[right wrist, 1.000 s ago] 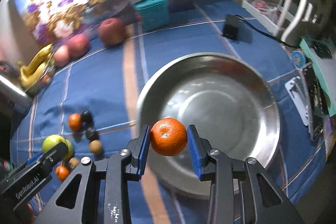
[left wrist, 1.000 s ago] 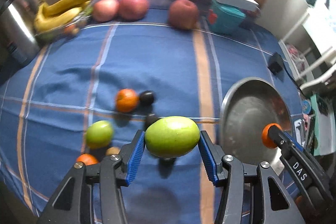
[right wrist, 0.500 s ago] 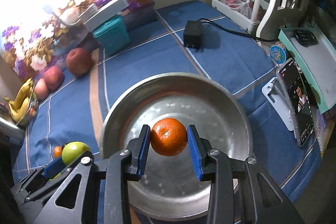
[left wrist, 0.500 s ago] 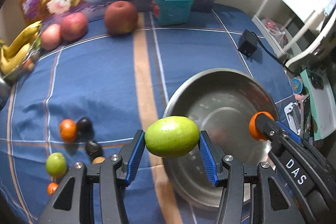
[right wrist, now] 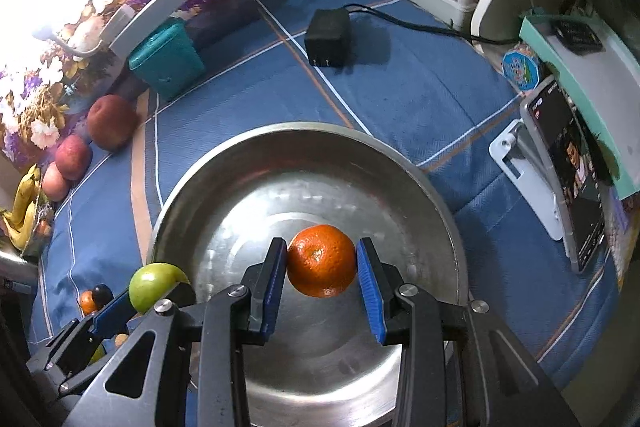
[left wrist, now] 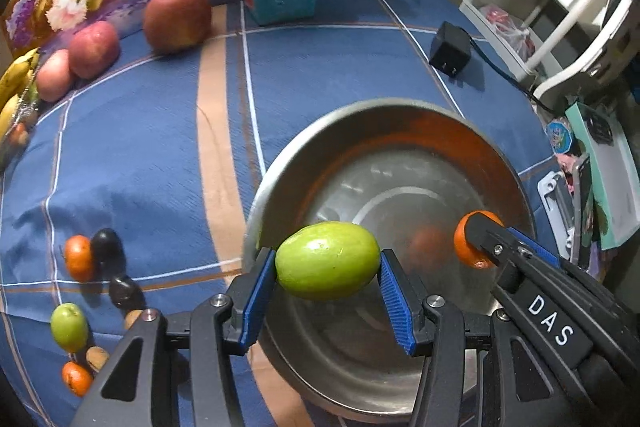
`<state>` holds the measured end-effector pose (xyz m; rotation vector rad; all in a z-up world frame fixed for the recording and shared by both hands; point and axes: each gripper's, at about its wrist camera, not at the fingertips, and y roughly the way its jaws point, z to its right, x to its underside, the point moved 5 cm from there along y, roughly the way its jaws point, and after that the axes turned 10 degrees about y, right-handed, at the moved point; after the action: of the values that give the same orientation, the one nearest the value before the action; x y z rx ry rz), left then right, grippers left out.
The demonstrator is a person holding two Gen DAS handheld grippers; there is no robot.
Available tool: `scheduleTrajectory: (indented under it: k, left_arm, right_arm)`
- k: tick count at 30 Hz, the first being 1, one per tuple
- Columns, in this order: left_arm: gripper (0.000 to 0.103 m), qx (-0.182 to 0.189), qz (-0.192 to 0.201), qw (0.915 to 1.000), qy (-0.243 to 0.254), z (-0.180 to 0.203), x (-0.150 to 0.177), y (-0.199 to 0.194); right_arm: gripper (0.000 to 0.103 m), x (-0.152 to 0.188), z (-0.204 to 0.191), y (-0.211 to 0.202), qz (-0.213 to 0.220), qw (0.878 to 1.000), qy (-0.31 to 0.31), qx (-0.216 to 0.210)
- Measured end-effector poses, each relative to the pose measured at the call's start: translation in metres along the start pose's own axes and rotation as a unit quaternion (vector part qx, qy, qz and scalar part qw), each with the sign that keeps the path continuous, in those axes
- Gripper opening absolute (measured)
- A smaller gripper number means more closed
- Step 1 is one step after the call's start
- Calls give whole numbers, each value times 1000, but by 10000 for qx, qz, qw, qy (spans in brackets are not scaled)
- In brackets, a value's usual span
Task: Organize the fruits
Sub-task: 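Carry the green apple and orange over the steel plate with both tools, then open the right tool to drop the orange while the left tool releases the apple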
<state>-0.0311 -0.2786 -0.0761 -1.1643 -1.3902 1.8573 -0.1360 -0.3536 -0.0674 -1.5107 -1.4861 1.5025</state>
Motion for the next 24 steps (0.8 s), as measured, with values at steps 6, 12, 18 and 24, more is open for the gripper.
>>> scheduleTrajectory:
  k: [6,12,18,24]
  left_arm:
    - [55,-21,-95,9999,26,1,4,10]
    - [56,-18,-49,9999,93,3,5,14]
    - [57,83,46,10000,28,0,2,13]
    - [57,116,85,9999,20,-2,3,11]
  right_arm:
    - [38,4,1,7,-107,9999,-25,93]
    - [39,5,2,15,-214,9997,-4,135]
    - [39,6,1,18,-249,9996,10,120]
    - [43,4,-2,12,-161,9999,-15,26]
